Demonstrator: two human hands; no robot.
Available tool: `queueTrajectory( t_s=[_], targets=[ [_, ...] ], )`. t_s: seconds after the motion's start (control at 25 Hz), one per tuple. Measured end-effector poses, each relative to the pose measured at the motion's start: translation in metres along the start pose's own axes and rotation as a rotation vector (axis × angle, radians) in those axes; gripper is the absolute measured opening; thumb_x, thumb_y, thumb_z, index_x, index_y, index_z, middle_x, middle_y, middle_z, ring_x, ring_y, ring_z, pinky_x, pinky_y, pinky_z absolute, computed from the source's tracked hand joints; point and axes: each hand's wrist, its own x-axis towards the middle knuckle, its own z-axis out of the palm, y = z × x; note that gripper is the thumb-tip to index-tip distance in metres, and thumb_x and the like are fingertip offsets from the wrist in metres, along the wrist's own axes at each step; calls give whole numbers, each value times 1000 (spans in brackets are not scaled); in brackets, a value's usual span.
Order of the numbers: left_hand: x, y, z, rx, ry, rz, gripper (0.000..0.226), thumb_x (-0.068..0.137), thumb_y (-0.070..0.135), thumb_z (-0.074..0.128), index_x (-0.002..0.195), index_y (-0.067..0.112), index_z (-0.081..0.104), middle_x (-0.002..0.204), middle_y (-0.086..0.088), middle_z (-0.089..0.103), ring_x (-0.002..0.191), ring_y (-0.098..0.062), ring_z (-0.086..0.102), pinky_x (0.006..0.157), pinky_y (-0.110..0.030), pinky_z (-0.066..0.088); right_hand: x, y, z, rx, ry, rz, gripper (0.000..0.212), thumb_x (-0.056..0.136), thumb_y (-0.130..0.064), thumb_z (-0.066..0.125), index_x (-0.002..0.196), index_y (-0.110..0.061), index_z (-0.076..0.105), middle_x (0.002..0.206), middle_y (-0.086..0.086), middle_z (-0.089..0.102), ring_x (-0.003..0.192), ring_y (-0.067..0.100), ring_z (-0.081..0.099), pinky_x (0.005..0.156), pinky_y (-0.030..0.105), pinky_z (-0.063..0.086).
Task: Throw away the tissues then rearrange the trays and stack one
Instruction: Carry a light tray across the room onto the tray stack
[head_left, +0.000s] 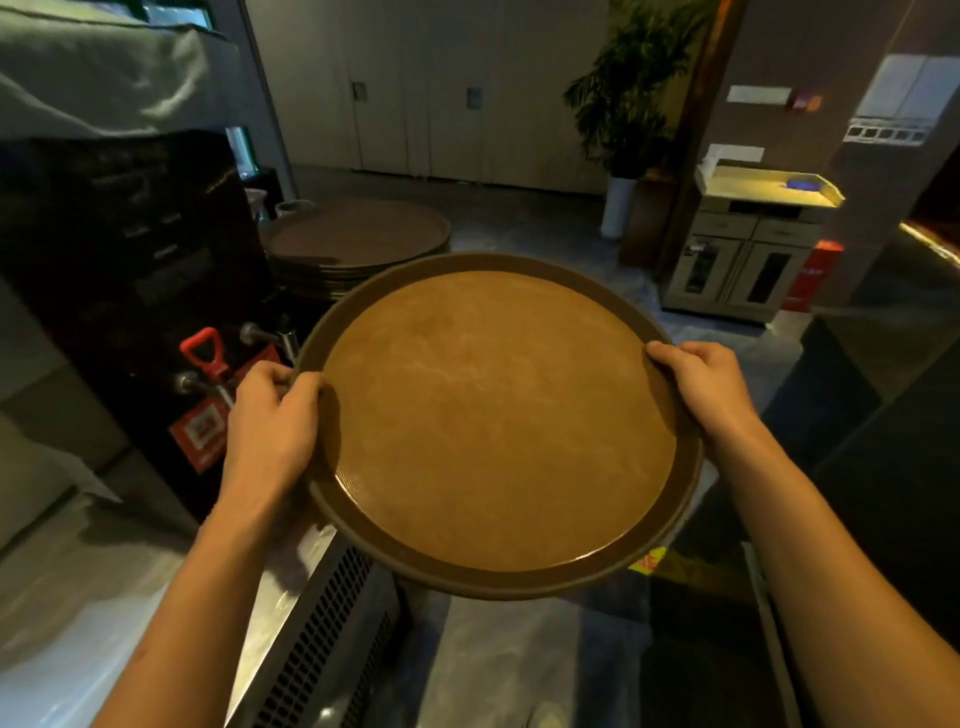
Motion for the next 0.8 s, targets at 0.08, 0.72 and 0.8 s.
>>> queueTrajectory(
  t_s=[0.08, 0.72, 0.8],
  targets=[
    [29, 8, 29, -4, 34, -38, 16, 91, 29, 56, 101, 16, 56, 91, -12, 65, 78, -27, 65, 68, -47, 54, 52, -6, 13, 19, -35, -19, 51, 87, -41, 64, 90, 11, 63, 89, 36, 62, 71, 36, 59, 66, 47, 46],
    [250, 21, 131, -207, 404, -301, 13, 87, 24, 54, 100, 20, 52, 104, -17, 62, 89, -33, 64, 66, -47, 52, 362, -92, 211, -65, -467, -137, 42, 94, -39, 59, 88, 2, 64, 73, 20, 53, 66, 27, 52, 63, 38, 44],
    [275, 19, 135, -259, 453, -305, 19, 84, 23, 57, 102, 17, 54, 105, -17, 62, 88, -30, 62, 64, -41, 47, 387, -109, 238, -83, -498, -145, 51, 94, -39, 60, 101, 11, 63, 84, 30, 58, 73, 32, 55, 65, 38, 45]
  ],
)
